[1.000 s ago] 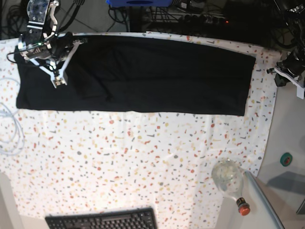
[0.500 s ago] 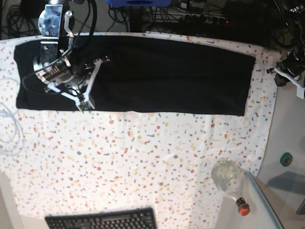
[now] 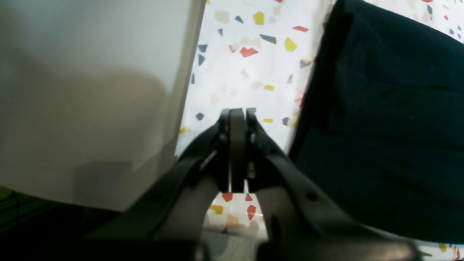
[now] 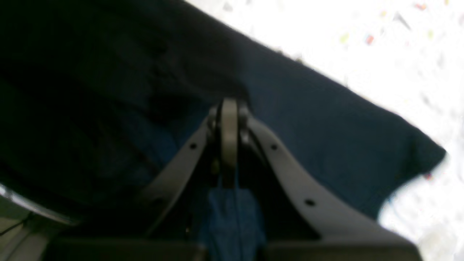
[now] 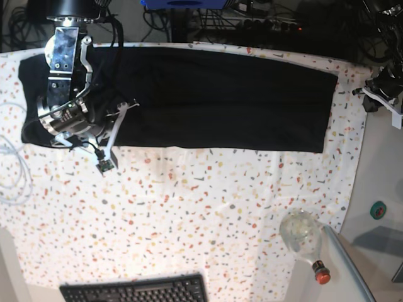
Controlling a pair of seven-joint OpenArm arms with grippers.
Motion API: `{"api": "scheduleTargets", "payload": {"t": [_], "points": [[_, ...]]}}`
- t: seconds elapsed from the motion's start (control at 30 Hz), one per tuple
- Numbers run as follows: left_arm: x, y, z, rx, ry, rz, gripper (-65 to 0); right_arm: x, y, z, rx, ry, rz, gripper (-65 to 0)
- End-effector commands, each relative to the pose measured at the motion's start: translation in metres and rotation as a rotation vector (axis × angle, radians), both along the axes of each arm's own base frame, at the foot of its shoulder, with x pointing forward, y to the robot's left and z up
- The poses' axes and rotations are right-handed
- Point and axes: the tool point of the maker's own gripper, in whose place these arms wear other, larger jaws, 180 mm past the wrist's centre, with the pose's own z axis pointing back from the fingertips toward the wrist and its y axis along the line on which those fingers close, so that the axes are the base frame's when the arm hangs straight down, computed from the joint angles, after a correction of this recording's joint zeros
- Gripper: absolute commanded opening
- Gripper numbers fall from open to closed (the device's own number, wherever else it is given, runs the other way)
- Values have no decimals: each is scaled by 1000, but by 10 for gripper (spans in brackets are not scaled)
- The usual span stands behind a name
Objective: Layout the t-shirt on the table in an organized manner, then fold the t-shirt properly
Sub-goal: 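Grasp the folded shirt end with the right gripper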
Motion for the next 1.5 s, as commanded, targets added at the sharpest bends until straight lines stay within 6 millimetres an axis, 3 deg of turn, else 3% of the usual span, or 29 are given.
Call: {"api": "scheduleTargets", "payload": {"t": [0.0,0.13,0.37,0.53,0.6,0.7,0.77,0.83,1.03,1.13,1.27,1.37,1.47], "points": [[8,7,14,23,-41,-9,-650,8,-2,-2,0,-1,-1,-650],[8,7,14,23,-41,-9,-650,14,-3,-23,48,19,-33,-650],[8,8,14,25,-41,-9,-650,29,-26,-21,36,-13,-73,-650],[8,8,14,25,-41,-9,-650,25,-28,-35,41,37,-77,-650],[8,8,14,25,-41,-9,-650,27,-30,-29,35,15,-78,-650],[8,8,14,25,-41,-9,-650,30,-34,0,12,-77,-83,-650],[8,8,14,26,-40,-10,-650,24,-41,17,-19,-115,-89,-650],[6,8,13,26,-35,-10,-650,11,-54,20,-53,-85,-126,-650],[3,8,12,27,-28,-11,-650,-27,-105,-2,-66,-23,-321,-650],[3,8,12,27,-30,-10,-650,-42,-109,-31,-32,43,-347,-650],[4,8,12,27,-31,-10,-650,-38,-100,-58,42,42,-364,-650],[4,8,12,27,-31,-10,-650,-36,-108,-54,42,14,-390,-650],[3,8,12,27,-28,-11,-650,-39,-114,-35,4,-40,-381,-650]]}}
